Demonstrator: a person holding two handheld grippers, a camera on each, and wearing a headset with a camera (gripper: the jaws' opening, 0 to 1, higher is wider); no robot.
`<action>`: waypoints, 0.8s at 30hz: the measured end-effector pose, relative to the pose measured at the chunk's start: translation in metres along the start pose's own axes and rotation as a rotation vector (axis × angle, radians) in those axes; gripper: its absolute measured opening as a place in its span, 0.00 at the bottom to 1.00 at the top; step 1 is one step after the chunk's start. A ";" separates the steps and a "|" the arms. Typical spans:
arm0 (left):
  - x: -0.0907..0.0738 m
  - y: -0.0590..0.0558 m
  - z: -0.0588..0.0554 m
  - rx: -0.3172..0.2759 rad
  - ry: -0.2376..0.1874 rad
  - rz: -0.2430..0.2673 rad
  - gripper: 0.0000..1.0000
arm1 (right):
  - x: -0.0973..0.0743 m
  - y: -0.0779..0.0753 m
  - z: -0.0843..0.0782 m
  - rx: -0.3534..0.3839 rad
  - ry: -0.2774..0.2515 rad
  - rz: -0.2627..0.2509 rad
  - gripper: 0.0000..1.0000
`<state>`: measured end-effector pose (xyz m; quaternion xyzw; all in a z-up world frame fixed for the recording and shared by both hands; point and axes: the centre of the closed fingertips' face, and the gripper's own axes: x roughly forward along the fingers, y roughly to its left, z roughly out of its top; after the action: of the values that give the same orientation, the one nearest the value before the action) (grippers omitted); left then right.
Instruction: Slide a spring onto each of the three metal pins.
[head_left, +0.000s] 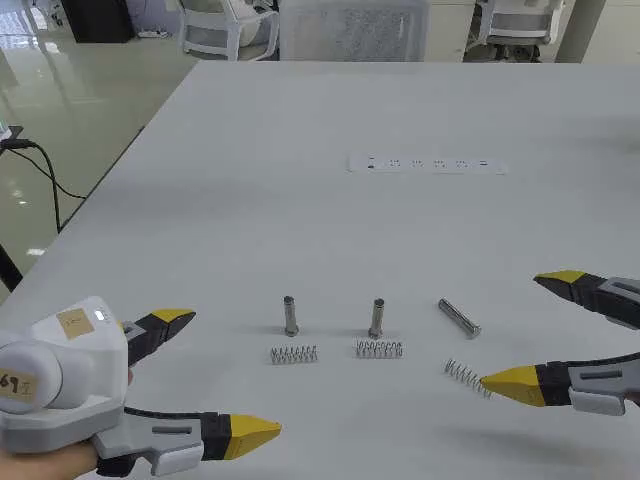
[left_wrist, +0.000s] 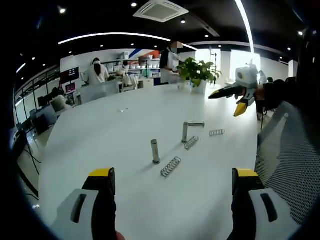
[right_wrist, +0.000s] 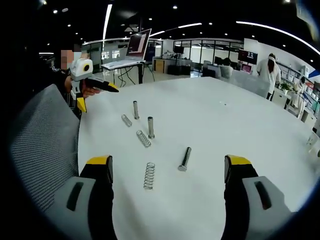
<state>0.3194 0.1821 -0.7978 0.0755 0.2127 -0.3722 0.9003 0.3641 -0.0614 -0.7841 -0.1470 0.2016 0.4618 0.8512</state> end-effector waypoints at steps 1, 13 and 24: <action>0.000 0.000 0.000 0.000 -0.001 0.001 0.95 | 0.000 0.000 0.000 0.000 0.000 0.001 0.93; 0.001 0.000 0.002 0.002 -0.003 0.001 0.95 | 0.001 0.000 -0.001 -0.008 0.006 0.001 0.92; 0.002 -0.001 0.001 0.003 0.001 -0.005 0.95 | 0.000 0.000 -0.003 0.000 0.006 -0.003 0.92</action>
<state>0.3200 0.1797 -0.7972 0.0768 0.2129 -0.3746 0.8991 0.3632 -0.0630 -0.7868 -0.1486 0.2043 0.4600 0.8512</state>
